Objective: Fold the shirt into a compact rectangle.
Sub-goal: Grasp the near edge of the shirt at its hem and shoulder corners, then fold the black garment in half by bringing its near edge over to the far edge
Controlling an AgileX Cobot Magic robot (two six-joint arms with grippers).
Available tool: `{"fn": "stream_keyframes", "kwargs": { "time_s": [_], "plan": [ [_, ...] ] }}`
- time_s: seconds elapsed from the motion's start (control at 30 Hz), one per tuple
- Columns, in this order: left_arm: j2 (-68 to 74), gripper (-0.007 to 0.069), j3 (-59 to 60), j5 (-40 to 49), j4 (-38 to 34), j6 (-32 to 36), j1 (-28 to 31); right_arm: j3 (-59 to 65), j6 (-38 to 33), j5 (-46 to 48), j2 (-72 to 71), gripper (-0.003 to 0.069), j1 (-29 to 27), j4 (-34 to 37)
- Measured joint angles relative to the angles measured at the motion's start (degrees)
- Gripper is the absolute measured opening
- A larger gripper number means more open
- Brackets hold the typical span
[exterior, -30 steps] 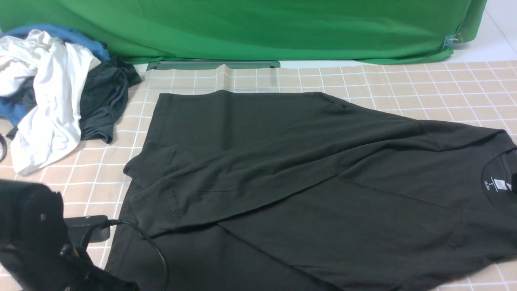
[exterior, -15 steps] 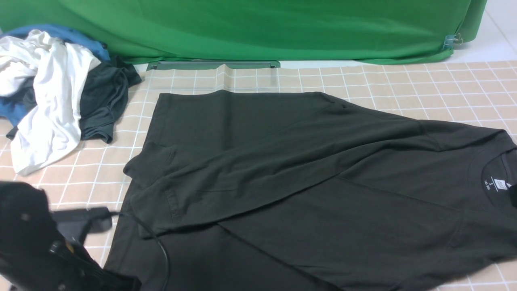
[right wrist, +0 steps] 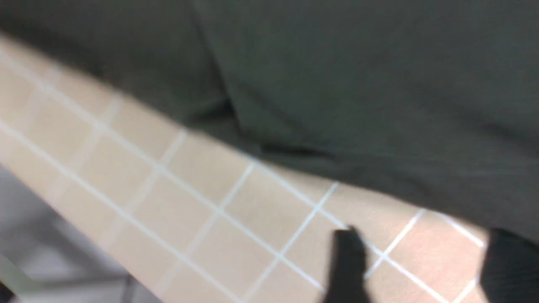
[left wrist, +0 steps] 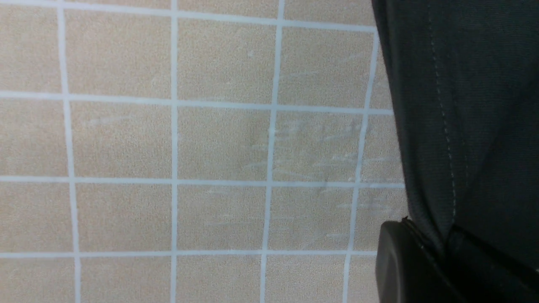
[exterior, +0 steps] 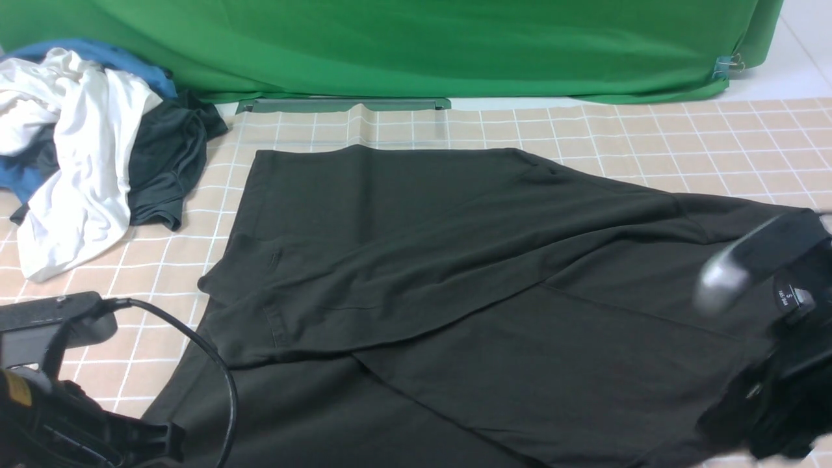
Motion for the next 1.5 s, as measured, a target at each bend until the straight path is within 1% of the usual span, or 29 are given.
{"fn": "stream_keyframes", "kwargs": {
  "time_s": [0.1,0.17,0.33,0.57,0.7,0.73,0.77,0.8,0.83,0.87,0.9,1.03,1.13,1.2,1.33,1.43,1.5],
  "plan": [
    [-0.1,0.0033,0.0,0.0,0.0,0.0,0.0,0.6,0.0,-2.4,4.0,0.0584,4.7,-4.1],
    [-0.1,0.0033,-0.1,-0.3,0.0,0.0,0.0,0.7,0.0,-4.9,7.5,0.061,7.7,-6.7],
    [-0.1,0.0033,-0.1,-1.0,-0.1,0.0,0.0,0.7,-0.1,-8.1,14.1,0.0605,10.9,-10.1],
    [-0.1,0.0034,-0.1,-2.6,-0.4,0.0,0.0,0.8,-0.3,-13.3,21.0,0.0562,11.2,-12.0],
    [-0.1,0.0034,-0.2,-3.8,-0.5,-0.1,0.0,0.7,-1.3,-15.0,22.9,0.0481,11.2,-12.5],
    [-0.1,0.0034,-0.2,-4.0,-0.7,-0.2,0.0,0.6,-1.4,-15.3,23.2,0.0435,11.2,-12.7],
    [-0.1,0.0034,-0.2,-4.7,-1.1,-0.3,0.0,0.5,-1.5,-15.9,23.4,0.0317,11.2,-12.8],
    [-0.1,0.0034,-0.2,-4.9,-1.3,-0.3,0.0,0.5,-1.5,-16.3,23.4,0.0253,11.2,-12.8],
    [-0.1,0.0034,-0.2,-5.2,-1.8,-0.3,0.0,0.4,-1.5,-16.5,23.4,0.0171,11.2,-12.9],
    [-0.1,0.0034,-0.3,-5.5,-2.0,-0.5,0.0,0.3,-1.5,-16.5,23.4,0.0113,11.2,-13.0],
    [-0.1,0.0034,-0.5,-5.6,-2.0,-0.8,0.0,0.1,-1.5,-16.2,23.4,0.0084,11.2,-13.1],
    [0.0,0.0034,-3.1,-6.2,-1.6,-3.7,0.0,-0.7,-1.5,-13.1,22.4,0.0076,11.2,-13.8],
    [1.0,0.0034,-6.3,-6.8,0.2,-6.4,0.0,-2.0,-1.5,-10.2,19.7,0.0076,11.2,-15.4],
    [4.0,0.0034,-10.6,-8.1,1.6,-7.8,0.5,-4.1,-1.5,-8.0,16.4,0.0076,10.8,-16.8],
    [10.0,0.0034,-17.0,-10.6,1.3,-8.1,2.3,-8.9,-1.5,-6.1,14.5,0.0076,8.6,-17.2],
    [15.8,0.0034,-22.7,-12.4,-0.2,-7.4,3.6,-13.2,-2.0,-5.5,15.2,0.0076,6.0,-17.4],
    [22.4,0.0034,-29.5,-14.0,-1.5,-7.2,4.6,-18.5,-4.6,-5.1,17.8,0.0076,3.6,-17.5]
  ]
}}
